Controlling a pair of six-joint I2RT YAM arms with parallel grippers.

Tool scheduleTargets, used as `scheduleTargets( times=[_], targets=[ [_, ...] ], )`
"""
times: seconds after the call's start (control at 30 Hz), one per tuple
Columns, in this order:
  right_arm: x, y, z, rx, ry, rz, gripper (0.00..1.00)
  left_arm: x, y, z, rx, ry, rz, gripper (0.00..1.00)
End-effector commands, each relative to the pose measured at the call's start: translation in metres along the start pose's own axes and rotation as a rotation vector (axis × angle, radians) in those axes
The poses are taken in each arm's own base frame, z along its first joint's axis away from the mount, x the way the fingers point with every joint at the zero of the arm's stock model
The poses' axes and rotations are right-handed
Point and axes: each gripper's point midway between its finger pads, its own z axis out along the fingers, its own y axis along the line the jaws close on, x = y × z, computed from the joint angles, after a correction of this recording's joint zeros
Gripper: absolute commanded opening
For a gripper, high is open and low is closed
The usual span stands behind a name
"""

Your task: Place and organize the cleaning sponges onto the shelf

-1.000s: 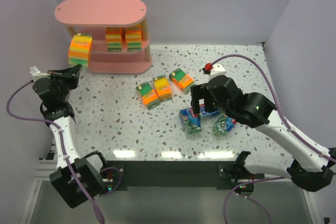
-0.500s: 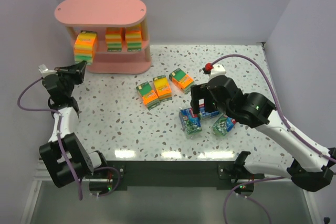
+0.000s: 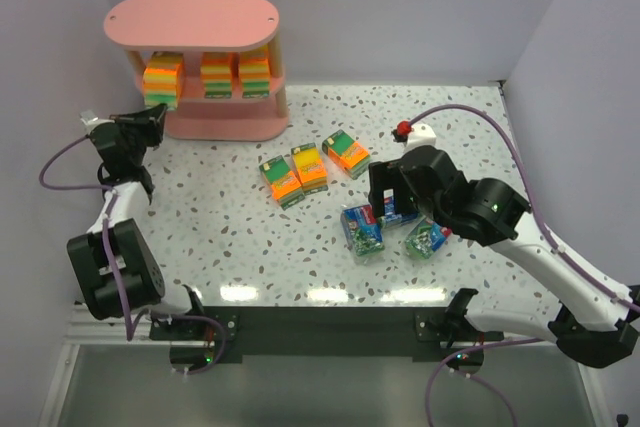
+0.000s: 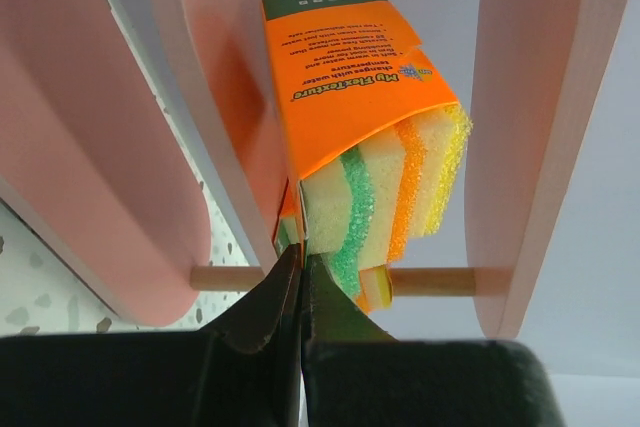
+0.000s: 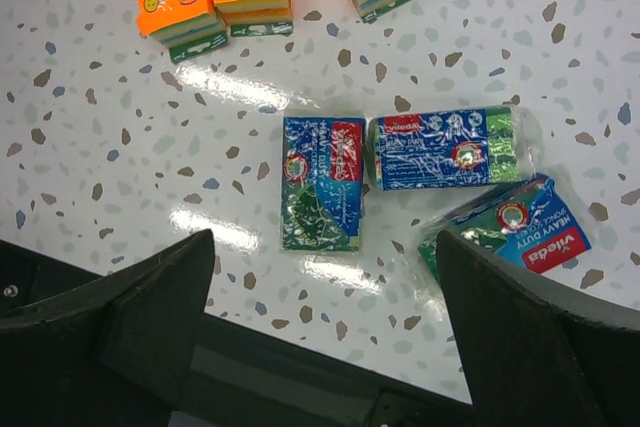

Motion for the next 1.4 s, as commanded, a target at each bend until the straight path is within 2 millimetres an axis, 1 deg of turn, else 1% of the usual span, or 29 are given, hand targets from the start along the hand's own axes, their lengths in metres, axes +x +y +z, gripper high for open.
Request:
scheduleTargets(
  times=[0.0,0.07,0.1,0.13,0.17,0.27,0.3,0.33,0.37,0.5,0.53,0.73,0.77,0.9,1.0,1.07,1.23,1.33,1.37],
  targets=[
    [-0.001,-0.008,-0.002,0.036,-0.015,0.022,0.95,-0.011,-0.024,0.017,0.069,-0.039,0.007,0.0],
    [-0.002,-0.008,-0.001,0.039,-0.013,0.02,0.95,-0.01,-0.024,0.024,0.068,-0.03,0.003,0.0],
    [-0.002,-0.008,-0.001,0.04,-0.016,0.019,0.95,-0.008,-0.017,0.029,0.051,-0.024,-0.005,0.0],
    [-0.003,-0.007,-0.001,0.04,-0.016,0.021,0.95,-0.007,-0.017,0.032,0.046,-0.021,-0.01,0.0],
    [-0.002,-0.007,0.0,0.046,-0.011,0.018,0.95,-0.006,-0.009,0.036,0.03,-0.016,-0.017,0.0],
    [-0.004,-0.008,0.0,0.05,-0.016,0.018,0.95,0.001,-0.009,0.044,0.033,-0.004,-0.029,0.0],
    [-0.004,-0.008,0.002,0.054,-0.014,0.018,0.95,0.007,-0.004,0.049,0.021,0.012,-0.038,0.0],
    [-0.004,-0.008,0.001,0.055,-0.017,0.018,0.95,0.008,-0.006,0.052,0.027,0.013,-0.038,0.0],
    [-0.004,-0.009,0.001,0.058,-0.016,0.016,0.95,0.011,-0.004,0.054,0.02,0.017,-0.043,0.0],
    [-0.005,-0.01,0.002,0.068,-0.019,0.011,0.95,0.015,-0.004,0.061,0.019,0.02,-0.056,0.0],
    [-0.005,-0.011,0.002,0.07,-0.018,0.01,0.95,0.016,-0.007,0.063,0.023,0.021,-0.058,0.0],
    [-0.005,-0.01,0.004,0.072,-0.017,0.009,0.96,0.019,-0.001,0.068,-0.001,0.029,-0.072,0.0],
    [-0.005,-0.01,0.004,0.071,-0.018,0.01,0.96,0.018,-0.001,0.068,-0.004,0.021,-0.076,0.06],
    [-0.005,-0.01,0.004,0.07,-0.019,0.007,0.96,0.021,0.003,0.069,-0.019,0.03,-0.082,0.2],
    [-0.004,-0.011,0.004,0.07,-0.019,0.007,0.96,0.025,0.006,0.072,-0.037,0.045,-0.086,0.25],
    [-0.003,-0.011,0.004,0.072,-0.017,0.006,0.96,0.026,0.005,0.073,-0.046,0.047,-0.084,0.26],
    [-0.002,-0.013,0.002,0.074,-0.021,0.013,0.96,0.026,0.012,0.073,-0.093,0.05,-0.085,0.29],
    [-0.002,-0.013,0.002,0.072,-0.023,0.012,0.96,0.027,0.012,0.075,-0.102,0.06,-0.081,0.3],
    [-0.001,-0.014,0.002,0.075,-0.02,0.011,0.96,0.027,0.016,0.077,-0.111,0.062,-0.08,0.3]
  ],
)
